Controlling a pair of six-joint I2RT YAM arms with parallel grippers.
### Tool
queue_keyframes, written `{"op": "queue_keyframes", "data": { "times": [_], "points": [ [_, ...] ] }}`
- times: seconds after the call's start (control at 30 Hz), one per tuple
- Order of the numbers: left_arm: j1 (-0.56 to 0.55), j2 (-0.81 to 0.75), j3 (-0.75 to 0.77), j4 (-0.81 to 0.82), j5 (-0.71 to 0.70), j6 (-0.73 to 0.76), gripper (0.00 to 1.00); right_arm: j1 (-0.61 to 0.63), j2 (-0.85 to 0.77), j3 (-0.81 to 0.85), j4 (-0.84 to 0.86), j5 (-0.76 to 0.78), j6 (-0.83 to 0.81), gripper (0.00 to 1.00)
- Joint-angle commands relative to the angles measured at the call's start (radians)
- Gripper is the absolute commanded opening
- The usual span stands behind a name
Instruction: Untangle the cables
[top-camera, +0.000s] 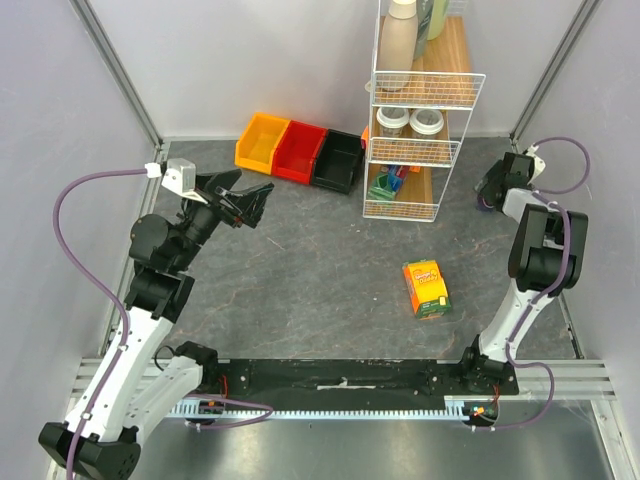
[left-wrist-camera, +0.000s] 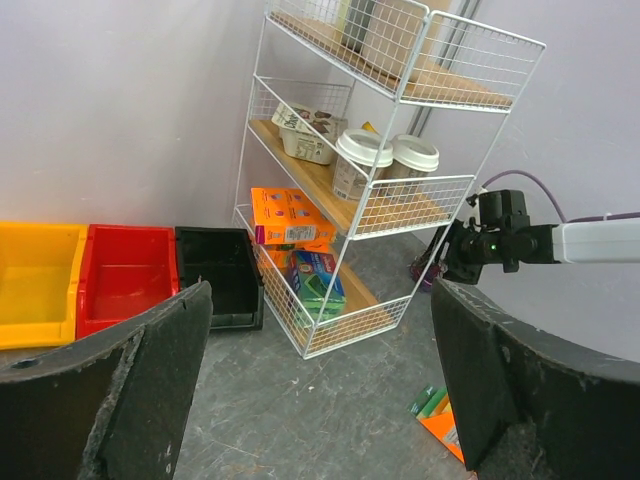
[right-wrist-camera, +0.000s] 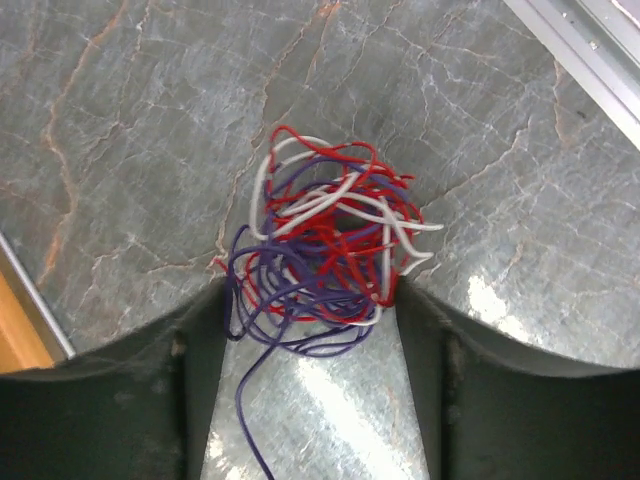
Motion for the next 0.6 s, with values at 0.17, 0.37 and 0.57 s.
{"op": "queue_keyframes", "data": {
  "times": [0.17,0.37,0.57],
  "points": [
    [-0.009,0.026,0.000,0.015,0.008,0.021,0.90,-0.001,-0.113,-0.082,-0.012,0.058,0.079,0.00],
    [-0.009,0.059,0.017,-0.021,-0.006,0.001,0.87,0.014,-0.550,-0.335,-0.157,0.070,0.103,0.00],
    [-0.010,0.068,0.019,-0.034,-0.019,-0.030,0.85,0.108,-1.003,-0.437,-0.429,0.060,0.008,0.00]
  ]
}}
